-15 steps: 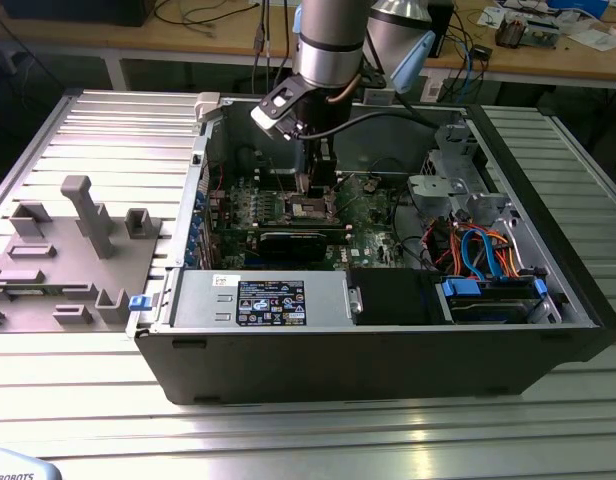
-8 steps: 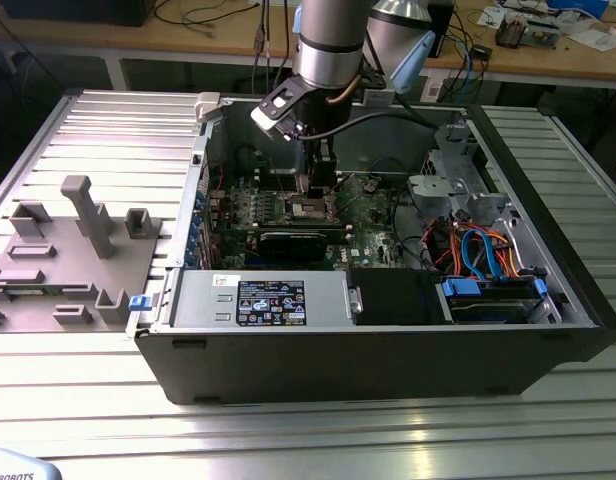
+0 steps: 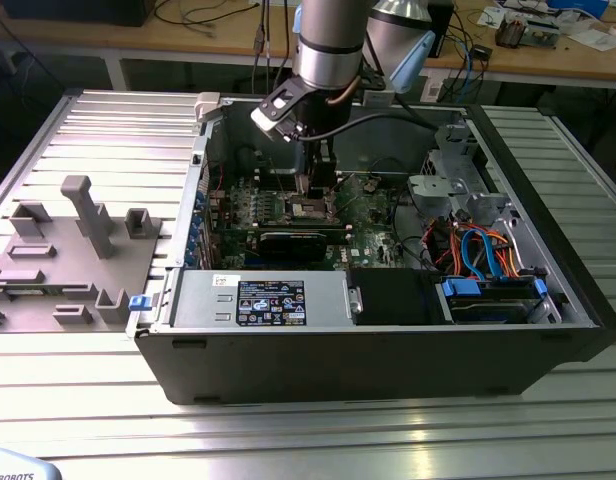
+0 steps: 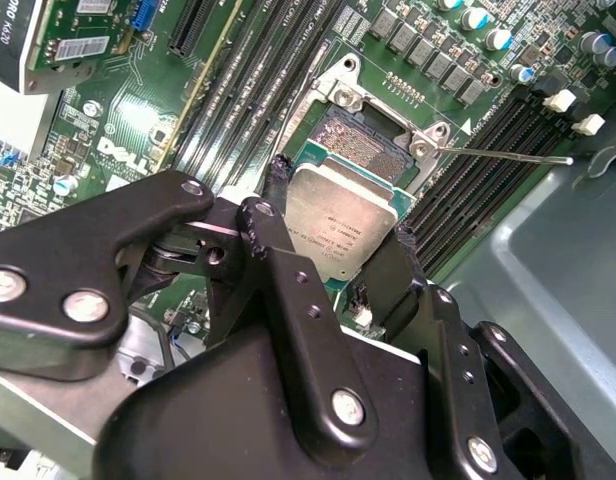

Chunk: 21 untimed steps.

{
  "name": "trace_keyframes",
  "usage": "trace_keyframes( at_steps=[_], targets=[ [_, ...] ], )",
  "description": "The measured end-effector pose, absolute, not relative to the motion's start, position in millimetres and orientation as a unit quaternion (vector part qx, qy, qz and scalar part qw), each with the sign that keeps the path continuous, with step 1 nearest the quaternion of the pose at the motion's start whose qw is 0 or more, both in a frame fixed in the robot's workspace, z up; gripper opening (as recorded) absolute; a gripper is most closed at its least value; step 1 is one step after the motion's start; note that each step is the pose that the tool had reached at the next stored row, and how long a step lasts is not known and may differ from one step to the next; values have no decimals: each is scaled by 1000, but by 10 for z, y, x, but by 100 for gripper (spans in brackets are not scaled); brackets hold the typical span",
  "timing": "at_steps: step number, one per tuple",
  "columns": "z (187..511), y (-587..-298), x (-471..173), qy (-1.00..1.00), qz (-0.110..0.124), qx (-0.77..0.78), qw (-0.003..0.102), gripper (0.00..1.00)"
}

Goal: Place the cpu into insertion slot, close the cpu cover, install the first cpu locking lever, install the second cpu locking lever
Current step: 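Place the cpu into insertion slot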

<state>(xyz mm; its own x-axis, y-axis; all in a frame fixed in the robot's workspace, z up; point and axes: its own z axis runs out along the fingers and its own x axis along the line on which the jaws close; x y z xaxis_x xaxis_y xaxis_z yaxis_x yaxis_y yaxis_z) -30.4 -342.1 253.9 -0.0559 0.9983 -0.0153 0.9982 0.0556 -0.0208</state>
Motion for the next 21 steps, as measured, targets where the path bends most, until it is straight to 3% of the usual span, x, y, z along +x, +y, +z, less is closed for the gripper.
trace_keyframes(
  at_steps=[21],
  targets=[
    [2494,-3413,-304,-726,13,-687,2,55]
  ],
)
